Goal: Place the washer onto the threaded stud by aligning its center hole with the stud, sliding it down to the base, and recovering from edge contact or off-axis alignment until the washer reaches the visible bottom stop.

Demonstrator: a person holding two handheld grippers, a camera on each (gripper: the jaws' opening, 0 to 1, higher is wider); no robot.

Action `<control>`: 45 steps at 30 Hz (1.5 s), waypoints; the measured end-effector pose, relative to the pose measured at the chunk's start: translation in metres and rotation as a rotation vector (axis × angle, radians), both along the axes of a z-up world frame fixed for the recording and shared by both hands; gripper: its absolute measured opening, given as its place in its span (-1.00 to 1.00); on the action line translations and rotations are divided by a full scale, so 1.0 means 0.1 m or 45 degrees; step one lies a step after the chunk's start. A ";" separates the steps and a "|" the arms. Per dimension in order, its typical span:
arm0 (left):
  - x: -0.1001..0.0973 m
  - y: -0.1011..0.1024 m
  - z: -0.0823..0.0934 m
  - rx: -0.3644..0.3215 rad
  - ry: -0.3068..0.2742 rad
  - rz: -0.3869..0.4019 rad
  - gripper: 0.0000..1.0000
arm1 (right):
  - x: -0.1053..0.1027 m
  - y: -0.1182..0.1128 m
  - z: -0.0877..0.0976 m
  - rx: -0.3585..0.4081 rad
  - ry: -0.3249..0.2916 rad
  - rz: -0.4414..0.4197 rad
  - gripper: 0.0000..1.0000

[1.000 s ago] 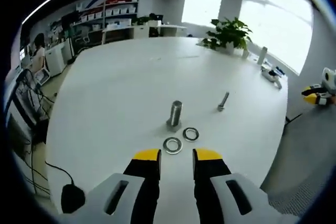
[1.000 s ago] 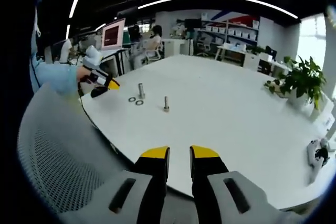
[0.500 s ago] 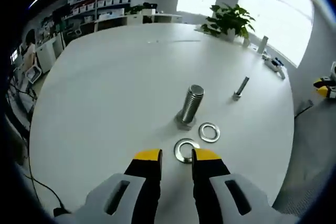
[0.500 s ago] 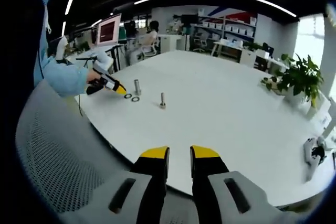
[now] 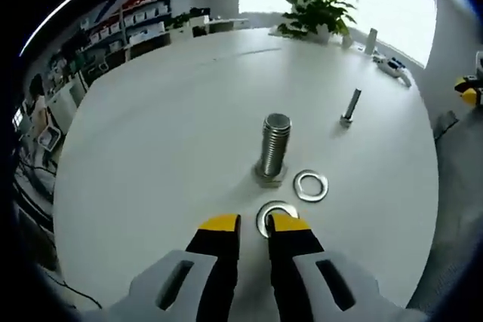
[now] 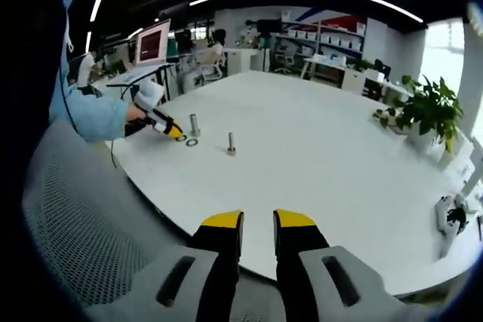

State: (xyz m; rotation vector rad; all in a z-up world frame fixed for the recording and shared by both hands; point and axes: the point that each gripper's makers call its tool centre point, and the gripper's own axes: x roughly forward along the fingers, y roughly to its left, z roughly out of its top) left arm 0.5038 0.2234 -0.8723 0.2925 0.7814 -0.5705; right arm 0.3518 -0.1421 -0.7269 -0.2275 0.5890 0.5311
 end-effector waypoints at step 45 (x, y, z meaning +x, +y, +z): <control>-0.56 -0.36 -0.02 -0.098 0.177 -0.094 -0.88 | 0.02 -0.01 0.01 0.032 0.000 -0.010 -0.65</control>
